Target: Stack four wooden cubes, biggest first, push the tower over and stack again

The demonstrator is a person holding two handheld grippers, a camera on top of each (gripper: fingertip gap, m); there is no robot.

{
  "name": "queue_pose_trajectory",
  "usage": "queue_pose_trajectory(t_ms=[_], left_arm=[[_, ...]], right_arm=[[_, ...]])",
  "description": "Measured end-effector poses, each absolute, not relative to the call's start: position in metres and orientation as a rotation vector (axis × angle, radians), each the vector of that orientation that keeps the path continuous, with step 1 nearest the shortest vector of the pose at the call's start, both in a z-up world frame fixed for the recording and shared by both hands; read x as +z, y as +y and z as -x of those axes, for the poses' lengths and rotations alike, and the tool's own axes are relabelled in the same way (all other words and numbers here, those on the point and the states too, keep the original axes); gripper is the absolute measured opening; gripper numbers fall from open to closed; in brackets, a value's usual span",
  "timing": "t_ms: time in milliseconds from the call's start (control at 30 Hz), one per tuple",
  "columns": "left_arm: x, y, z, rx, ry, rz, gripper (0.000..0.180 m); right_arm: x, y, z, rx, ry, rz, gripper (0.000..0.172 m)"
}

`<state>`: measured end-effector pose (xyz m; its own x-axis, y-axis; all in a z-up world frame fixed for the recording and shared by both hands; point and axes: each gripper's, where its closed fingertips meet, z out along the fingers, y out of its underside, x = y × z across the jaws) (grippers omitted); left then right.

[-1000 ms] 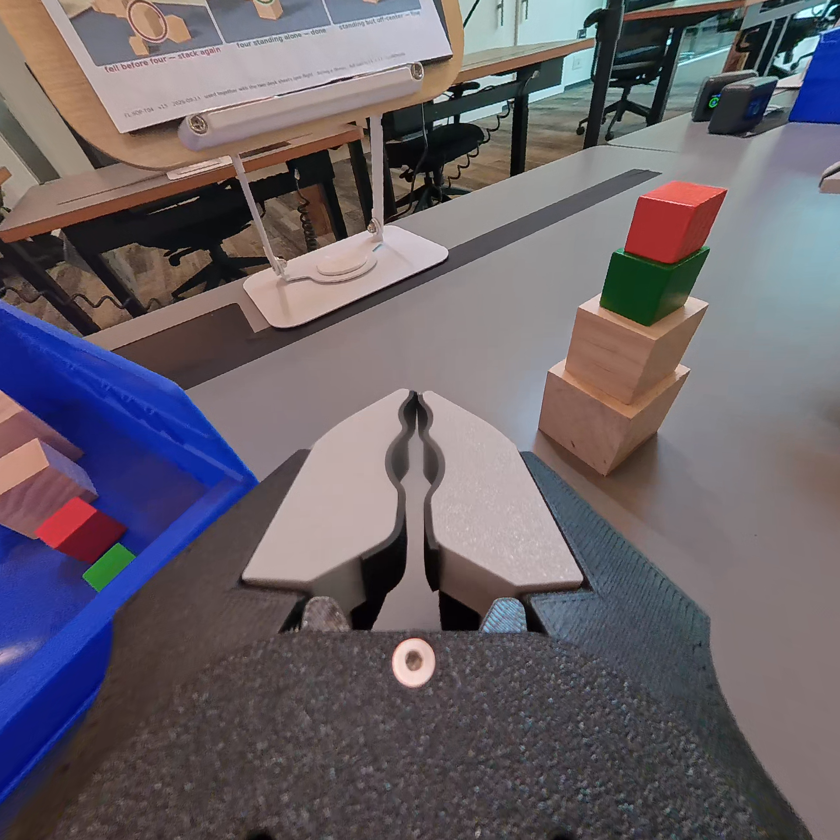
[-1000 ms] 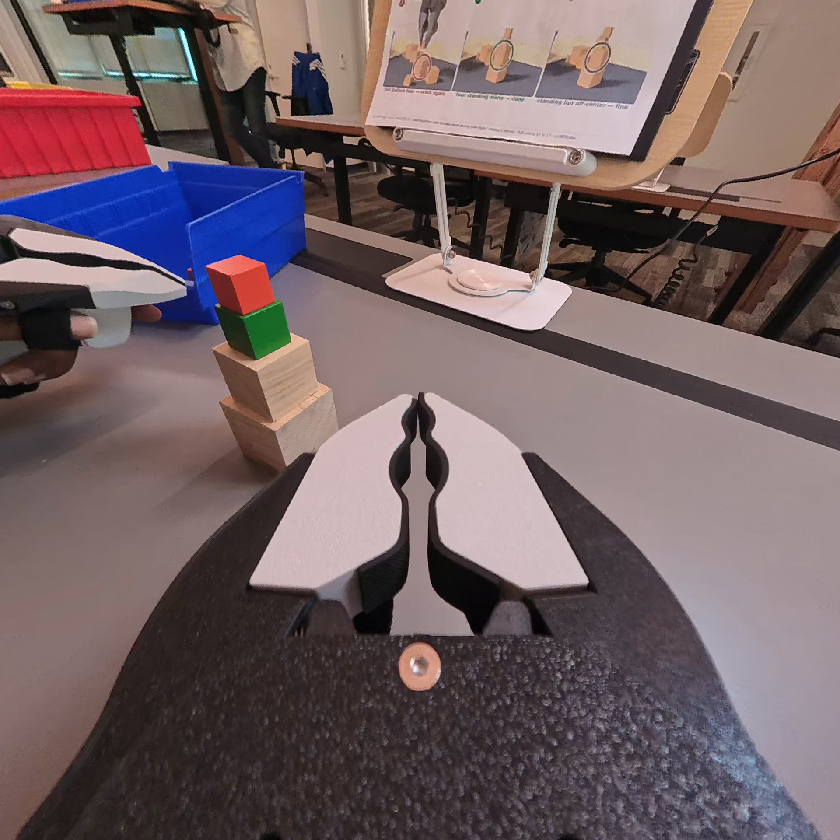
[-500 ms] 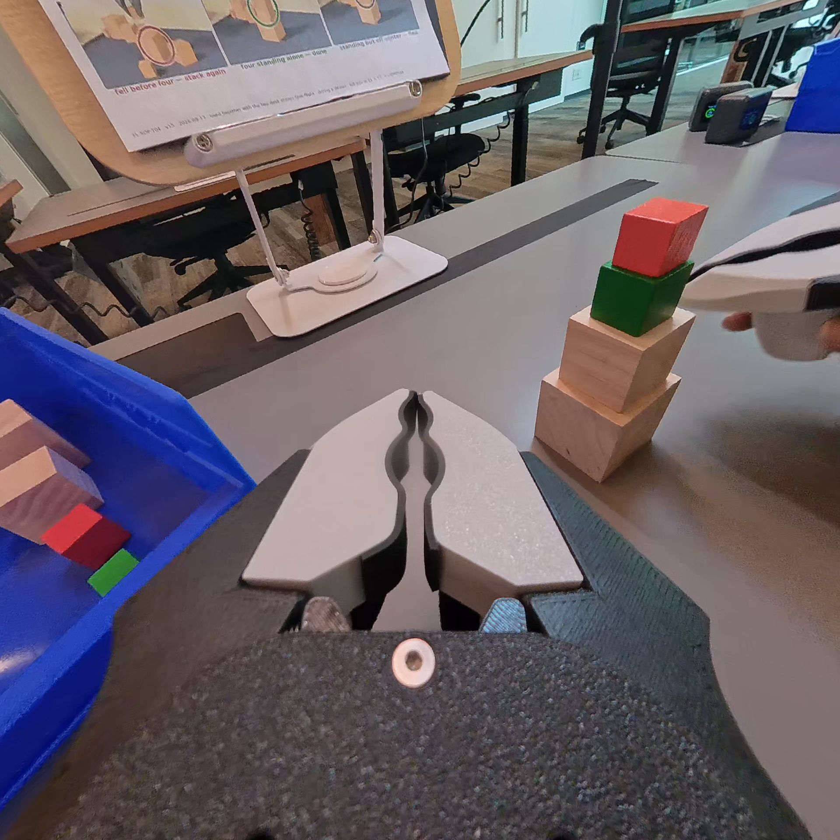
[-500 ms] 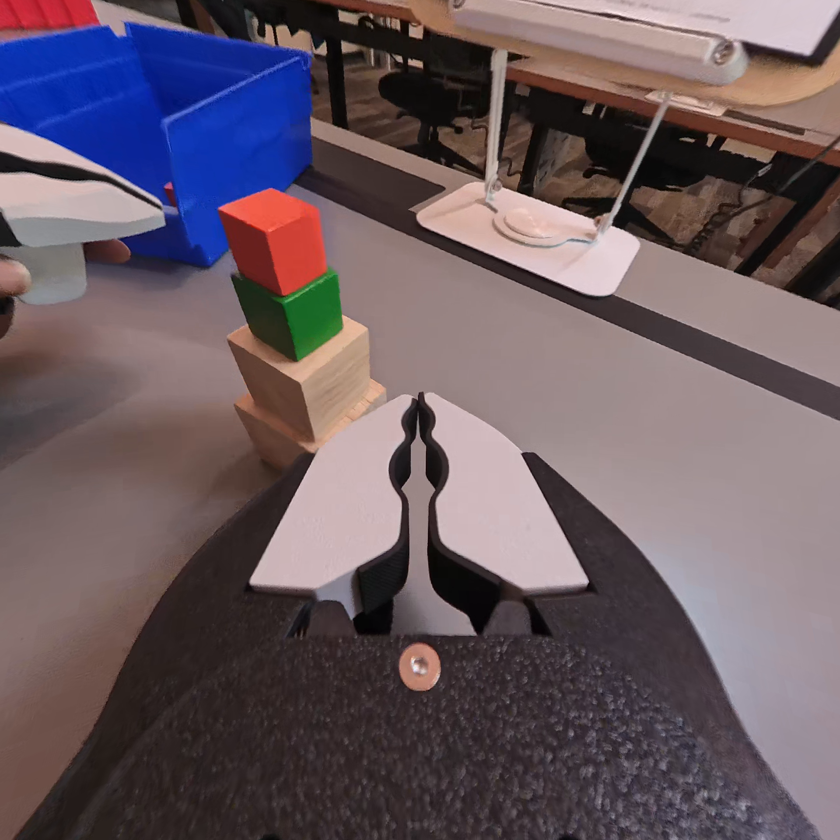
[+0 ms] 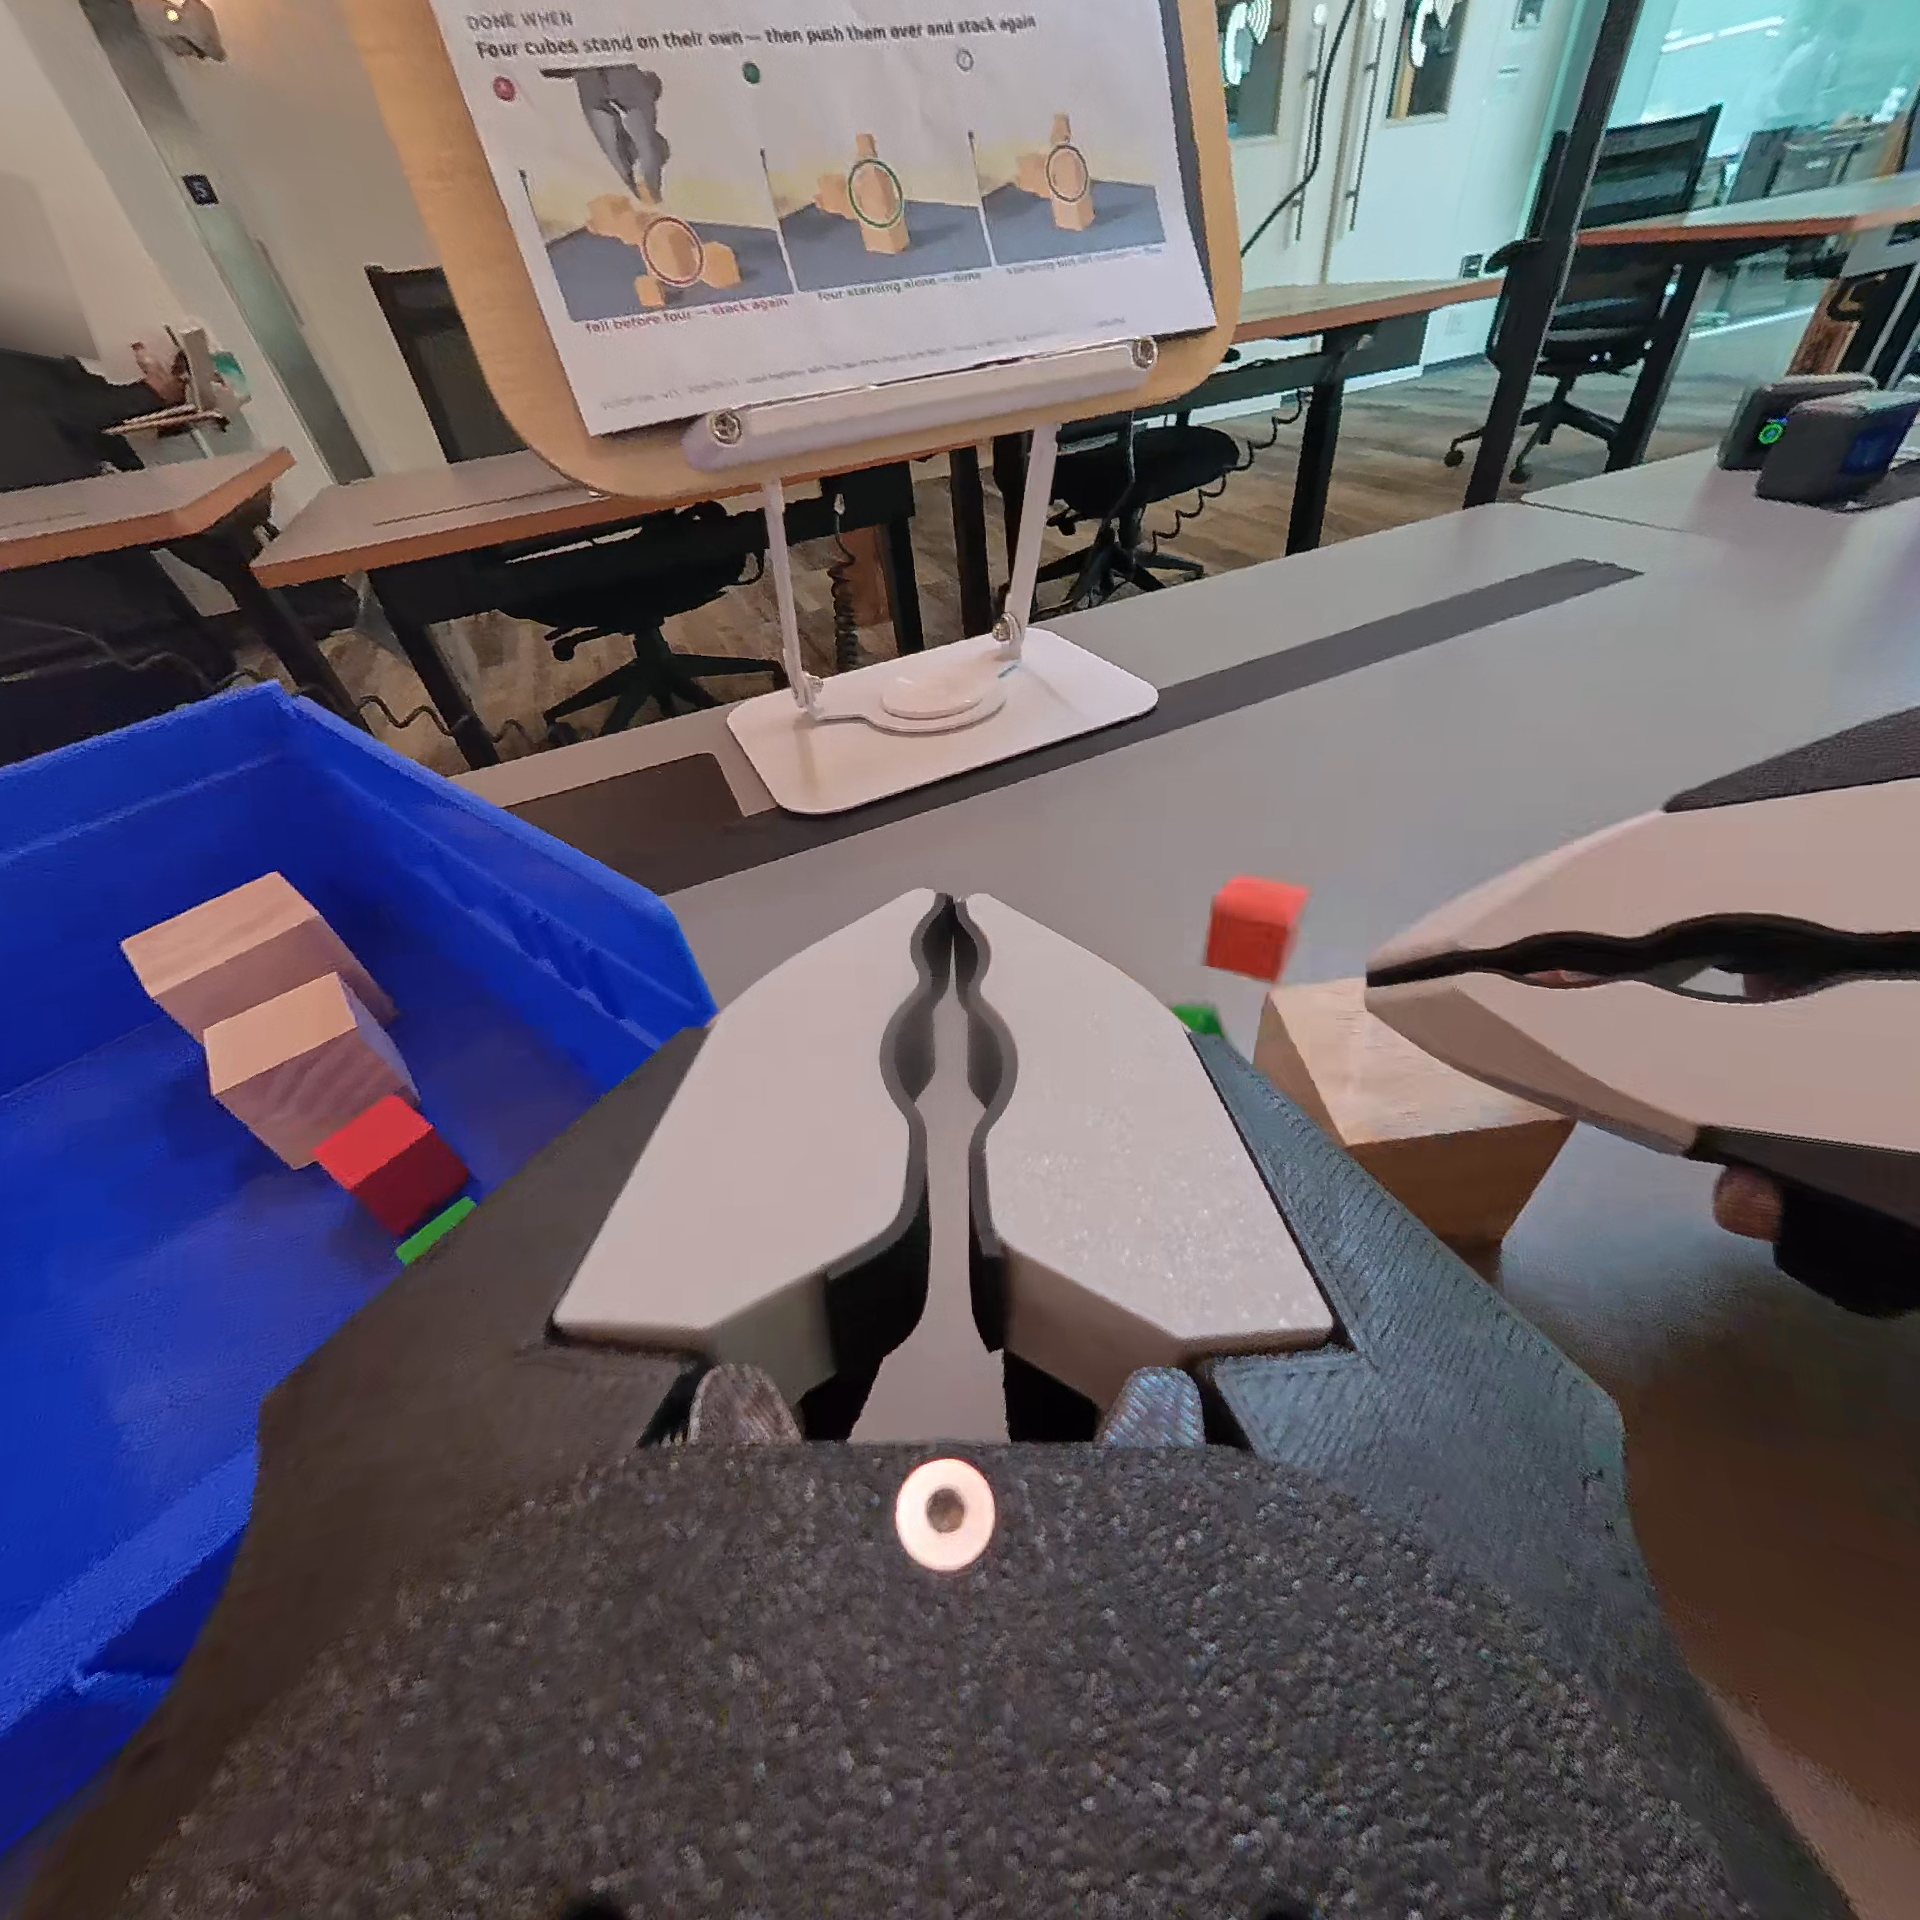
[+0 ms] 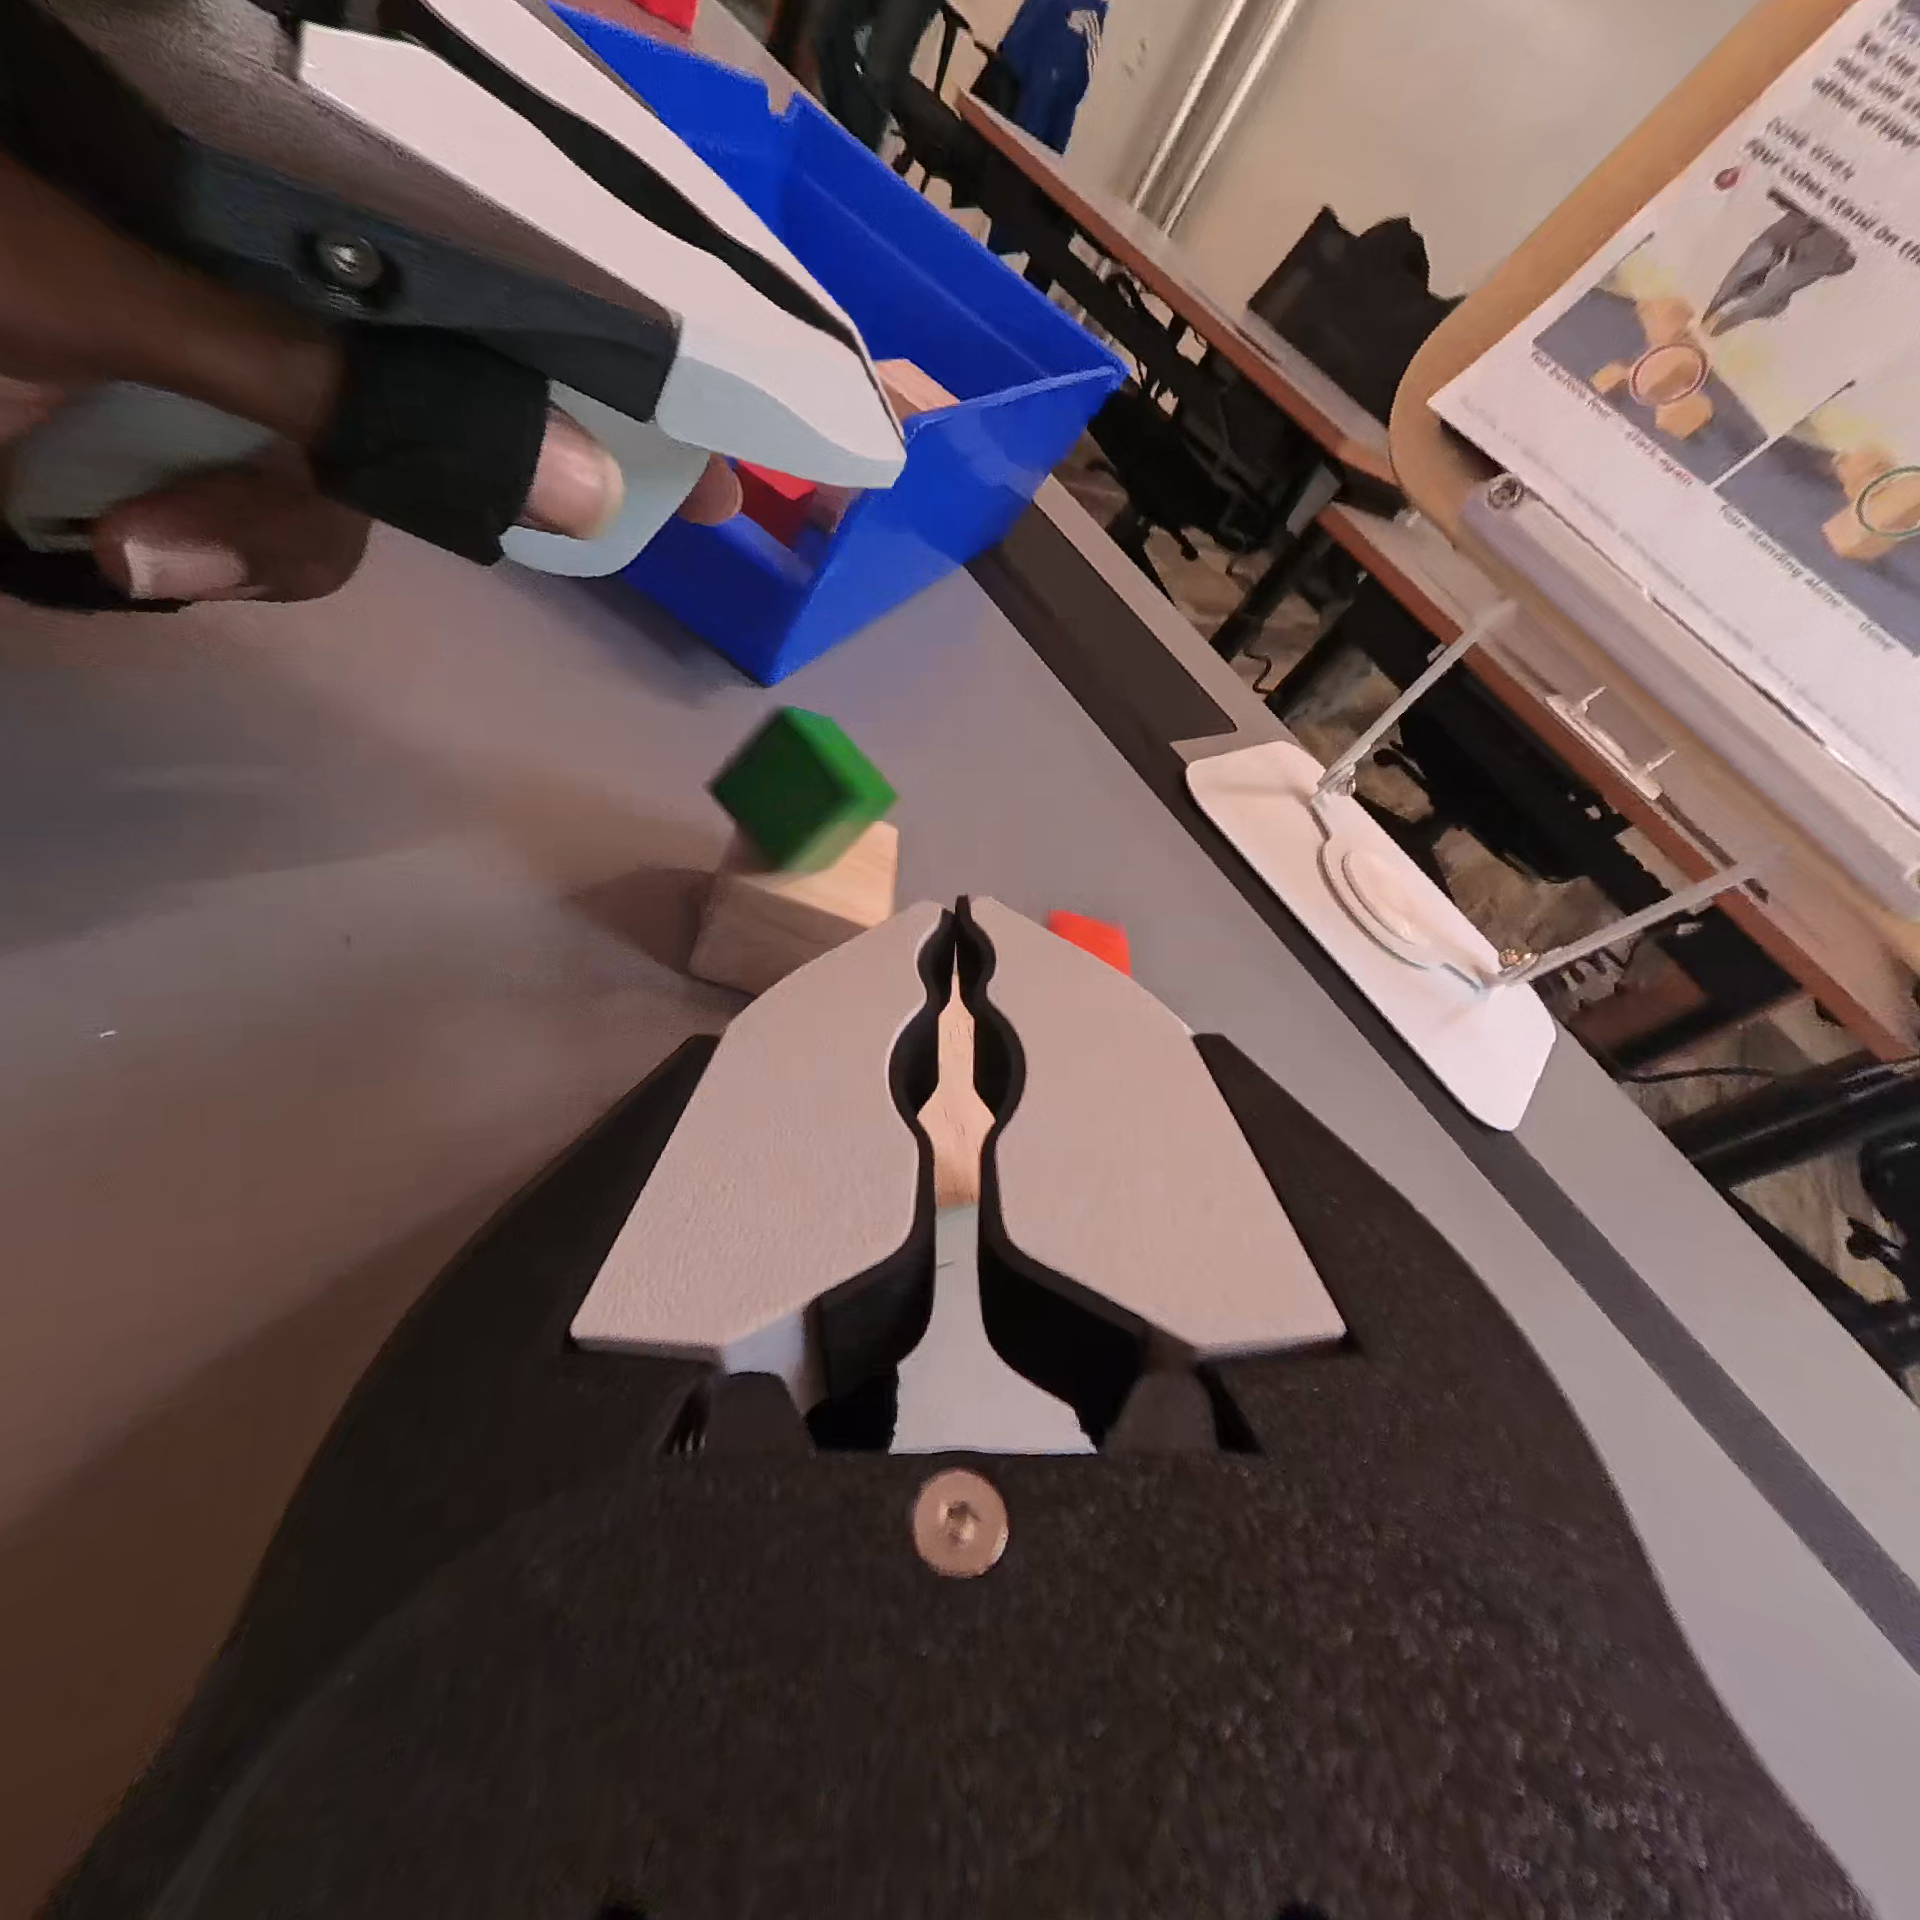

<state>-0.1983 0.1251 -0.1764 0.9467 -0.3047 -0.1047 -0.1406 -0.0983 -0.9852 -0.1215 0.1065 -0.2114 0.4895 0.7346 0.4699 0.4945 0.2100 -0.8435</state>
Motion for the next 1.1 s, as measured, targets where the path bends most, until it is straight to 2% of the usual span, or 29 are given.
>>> queue_pose_trajectory(t_ms=[233, 600, 1100], left_arm=[[-0.178, 0.125, 0.197, -0.144, 0.354, 1.678, 0.0], [-0.173, 0.124, 0.198, -0.153, 0.337, 1.658, 0.0], [-0.172, 0.124, 0.202, -0.193, 0.315, 1.654, 0.0]], right_arm=[[-0.198, 0.121, 0.092, 0.289, -1.022, 1.493, 0.0], [-0.14, 0.158, -0.02, 0.348, -0.61, 1.567, 0.0], [-0.137, 0.172, -0.133, 0.283, -0.308, 1.554, 0.0]])
